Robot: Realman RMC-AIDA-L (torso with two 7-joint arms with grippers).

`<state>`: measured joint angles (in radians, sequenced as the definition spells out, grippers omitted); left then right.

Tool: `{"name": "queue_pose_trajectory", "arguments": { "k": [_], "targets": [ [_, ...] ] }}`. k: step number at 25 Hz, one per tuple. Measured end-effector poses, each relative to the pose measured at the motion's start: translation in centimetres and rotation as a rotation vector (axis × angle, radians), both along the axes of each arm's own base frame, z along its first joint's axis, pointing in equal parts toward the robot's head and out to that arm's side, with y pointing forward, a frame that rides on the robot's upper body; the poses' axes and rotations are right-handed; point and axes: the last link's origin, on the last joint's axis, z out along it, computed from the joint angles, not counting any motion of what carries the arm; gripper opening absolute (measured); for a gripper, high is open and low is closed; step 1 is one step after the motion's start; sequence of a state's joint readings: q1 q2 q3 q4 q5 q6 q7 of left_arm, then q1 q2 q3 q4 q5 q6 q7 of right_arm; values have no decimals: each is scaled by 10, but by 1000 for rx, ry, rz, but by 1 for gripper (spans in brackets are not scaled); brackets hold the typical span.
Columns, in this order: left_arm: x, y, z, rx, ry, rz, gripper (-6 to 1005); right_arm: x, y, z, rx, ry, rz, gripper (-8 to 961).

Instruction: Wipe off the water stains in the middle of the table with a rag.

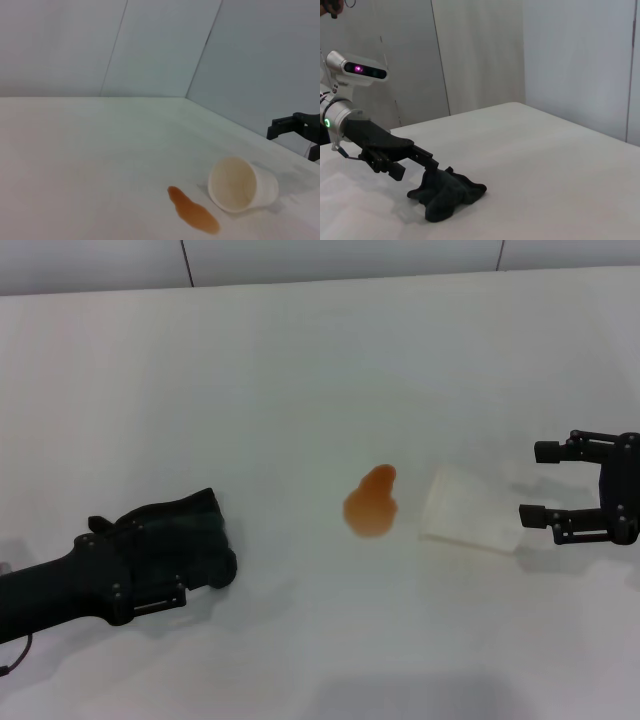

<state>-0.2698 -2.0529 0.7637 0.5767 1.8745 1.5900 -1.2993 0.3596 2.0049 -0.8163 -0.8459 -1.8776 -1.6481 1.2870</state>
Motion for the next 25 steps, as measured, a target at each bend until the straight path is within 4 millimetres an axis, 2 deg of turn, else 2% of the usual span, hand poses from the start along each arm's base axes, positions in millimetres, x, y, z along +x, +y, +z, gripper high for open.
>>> {"name": "queue_pose_trajectory", "arguments": {
  "k": [25],
  "targets": [
    [0, 0, -1, -1, 1, -1, 875, -3, 0, -4, -15, 2, 10, 856]
  ]
}}
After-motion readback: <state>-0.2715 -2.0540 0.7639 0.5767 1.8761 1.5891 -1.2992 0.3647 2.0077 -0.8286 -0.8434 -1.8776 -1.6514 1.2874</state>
